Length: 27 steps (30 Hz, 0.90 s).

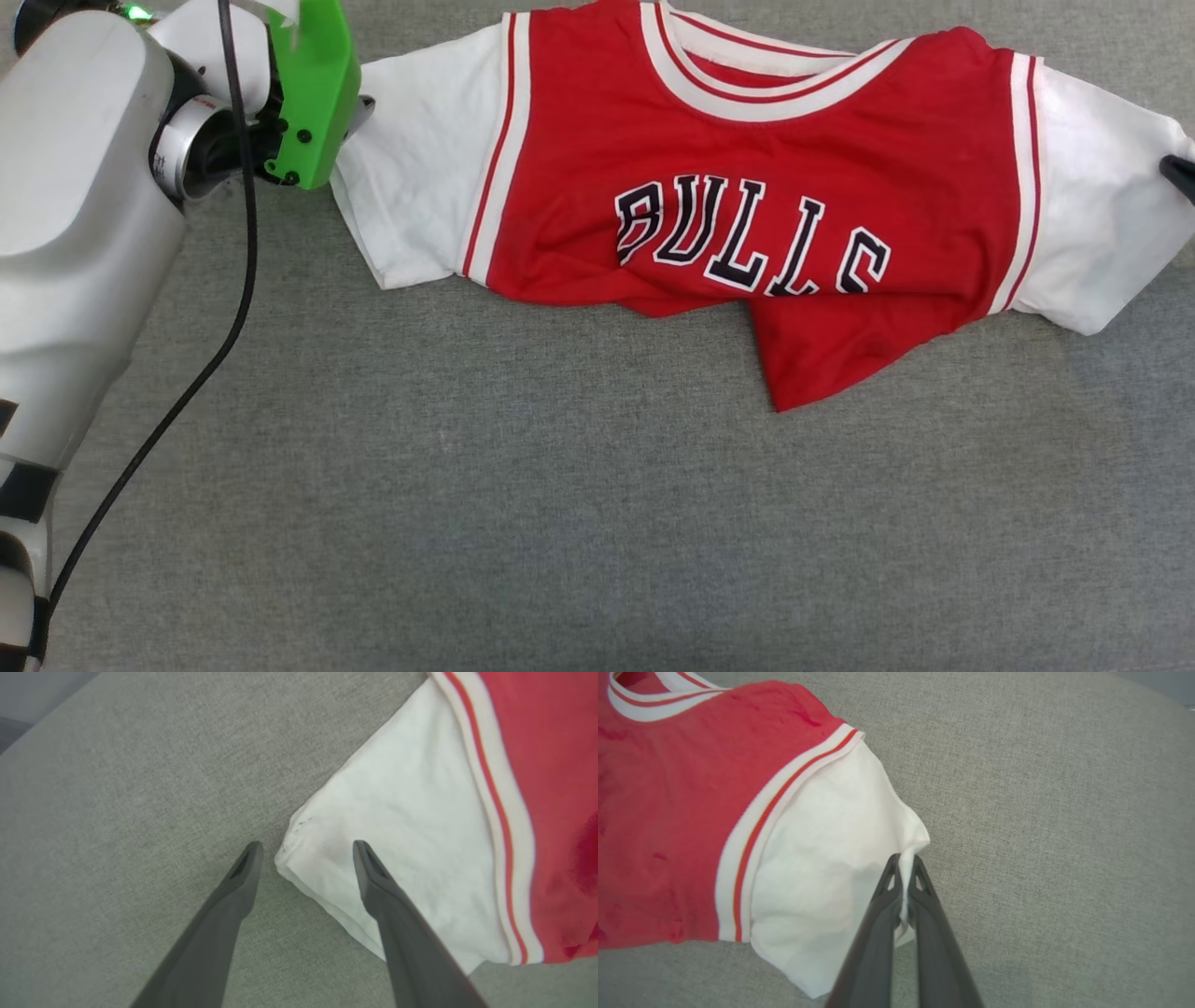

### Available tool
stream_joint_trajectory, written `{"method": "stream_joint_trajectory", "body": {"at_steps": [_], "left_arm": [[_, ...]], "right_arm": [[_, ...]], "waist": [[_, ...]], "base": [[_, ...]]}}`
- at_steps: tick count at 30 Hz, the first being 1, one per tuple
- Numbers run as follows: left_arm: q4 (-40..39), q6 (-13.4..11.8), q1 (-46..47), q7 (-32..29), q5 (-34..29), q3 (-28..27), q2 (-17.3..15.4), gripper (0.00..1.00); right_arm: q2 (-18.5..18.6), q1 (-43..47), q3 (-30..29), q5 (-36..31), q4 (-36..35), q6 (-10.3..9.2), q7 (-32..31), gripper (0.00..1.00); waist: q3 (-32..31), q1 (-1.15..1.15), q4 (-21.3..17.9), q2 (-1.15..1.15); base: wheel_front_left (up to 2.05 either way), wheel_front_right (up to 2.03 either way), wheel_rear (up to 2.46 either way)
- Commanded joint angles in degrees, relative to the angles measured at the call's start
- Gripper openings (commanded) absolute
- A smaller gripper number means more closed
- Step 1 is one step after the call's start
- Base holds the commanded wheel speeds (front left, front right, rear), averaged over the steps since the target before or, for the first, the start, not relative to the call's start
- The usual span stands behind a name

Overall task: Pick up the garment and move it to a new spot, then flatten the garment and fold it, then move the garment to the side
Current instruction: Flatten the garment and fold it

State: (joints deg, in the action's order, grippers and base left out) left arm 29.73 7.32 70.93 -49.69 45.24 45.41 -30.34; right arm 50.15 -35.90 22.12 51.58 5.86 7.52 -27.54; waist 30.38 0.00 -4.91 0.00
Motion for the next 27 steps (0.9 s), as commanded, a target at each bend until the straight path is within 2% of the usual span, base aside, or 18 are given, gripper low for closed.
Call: {"method": "stream_joint_trajectory", "body": {"at_steps": [1,7,8,13,18,23,27], "left_arm": [[1.5,0.2,0.9,-0.6,0.9,0.3,-0.5,1.0],[5.5,0.2,-1.5,-3.2,3.2,4.4,-1.0,1.0],[5.4,0.2,-1.8,-3.4,3.6,5.4,-1.2,0.0],[4.4,0.2,-2.2,1.3,4.9,7.4,-1.9,0.0],[1.5,0.2,-1.5,12.1,2.4,9.9,-4.4,0.0],[-2.5,0.2,-1.6,22.0,2.4,10.1,-6.6,0.0],[-4.8,0.2,-1.1,27.3,1.4,9.2,-8.0,0.0]], "right_arm": [[-0.4,-1.2,0.1,-0.3,-0.3,-0.03,-0.2,0.0],[-1.1,-1.9,1.1,-0.8,-0.1,-0.03,-0.1,0.0],[-1.1,-2.1,1.2,-0.8,0.0,-0.03,0.0,0.0],[-1.2,-2.8,1.1,-1.1,0.5,-0.03,1.5,0.0],[-1.0,-3.7,-0.4,-1.9,1.1,-0.03,4.5,0.0],[-0.5,-3.6,-0.3,-2.0,0.8,-0.03,7.2,0.0],[0.0,-4.3,-0.3,-2.6,0.3,-0.03,9.6,0.0]], "waist": [[1.8,0.0,-1.3,0.0],[2.5,0.0,-1.8,0.0],[2.5,0.0,-1.7,0.0],[0.3,0.0,-0.7,0.0],[-4.8,0.0,1.3,0.0],[-10.3,0.0,3.5,0.0],[-13.9,0.0,4.9,0.0]], "base": [[0.0,0.0,0.0],[0.0,0.0,0.0],[0.0,0.0,0.0],[0.0,0.0,0.0],[0.0,0.0,0.0],[0.0,0.0,0.0],[0.0,0.0,0.0]]}}
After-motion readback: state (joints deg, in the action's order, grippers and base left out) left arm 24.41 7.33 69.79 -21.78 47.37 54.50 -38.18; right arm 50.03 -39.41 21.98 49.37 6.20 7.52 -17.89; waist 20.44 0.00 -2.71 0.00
